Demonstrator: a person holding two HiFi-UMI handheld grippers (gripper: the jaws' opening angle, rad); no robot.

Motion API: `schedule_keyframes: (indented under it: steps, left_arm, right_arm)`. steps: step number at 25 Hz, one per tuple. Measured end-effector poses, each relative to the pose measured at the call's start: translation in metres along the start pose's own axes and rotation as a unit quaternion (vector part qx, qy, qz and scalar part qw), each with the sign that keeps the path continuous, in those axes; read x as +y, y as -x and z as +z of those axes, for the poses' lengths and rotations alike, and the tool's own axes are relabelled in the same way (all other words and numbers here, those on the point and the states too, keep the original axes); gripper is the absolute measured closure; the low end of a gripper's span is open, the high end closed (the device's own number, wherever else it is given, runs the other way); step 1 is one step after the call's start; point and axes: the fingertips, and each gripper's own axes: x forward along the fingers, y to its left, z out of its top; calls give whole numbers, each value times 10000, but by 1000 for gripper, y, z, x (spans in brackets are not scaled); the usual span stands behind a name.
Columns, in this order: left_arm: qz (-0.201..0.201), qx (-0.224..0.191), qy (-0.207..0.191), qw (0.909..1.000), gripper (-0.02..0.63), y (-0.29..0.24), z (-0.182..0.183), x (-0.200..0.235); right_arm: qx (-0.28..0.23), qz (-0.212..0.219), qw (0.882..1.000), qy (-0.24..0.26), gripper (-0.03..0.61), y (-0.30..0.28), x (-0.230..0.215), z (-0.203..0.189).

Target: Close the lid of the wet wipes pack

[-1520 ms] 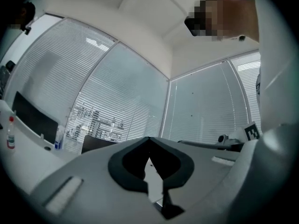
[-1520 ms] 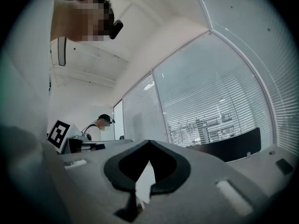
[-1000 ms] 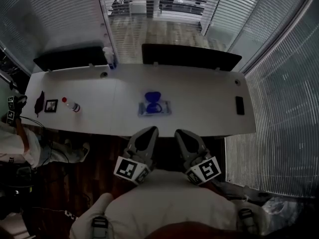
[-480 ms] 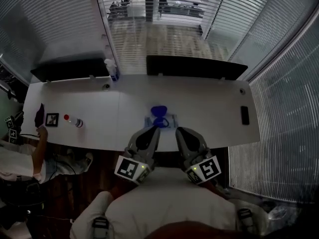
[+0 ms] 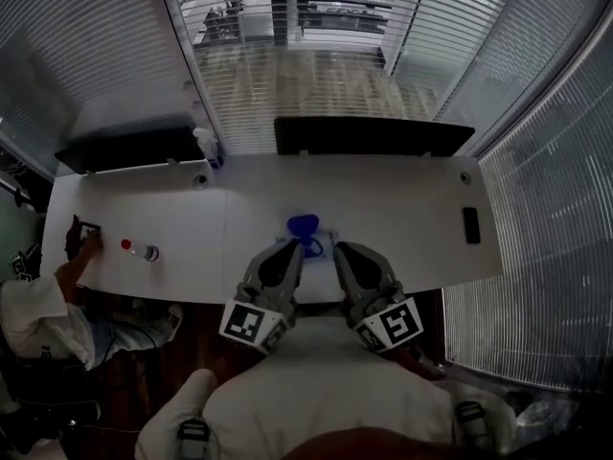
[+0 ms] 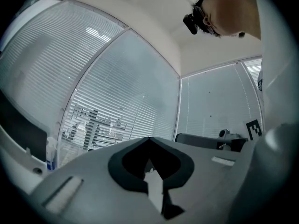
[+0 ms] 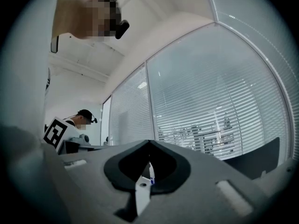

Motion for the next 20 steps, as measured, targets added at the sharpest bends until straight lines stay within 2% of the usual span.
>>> schedule_keyframes:
  steps: [11,20]
  left_arm:
    - [187,-48,-6,9998,615,-30,2,-3]
    - [225,34,-93,9997,615,-39,-1,-2]
  right_arm:
    - [62,51,9999,-74,578,-3,-35,10]
    - [75,62,9999,-133,578,-5,-45,7]
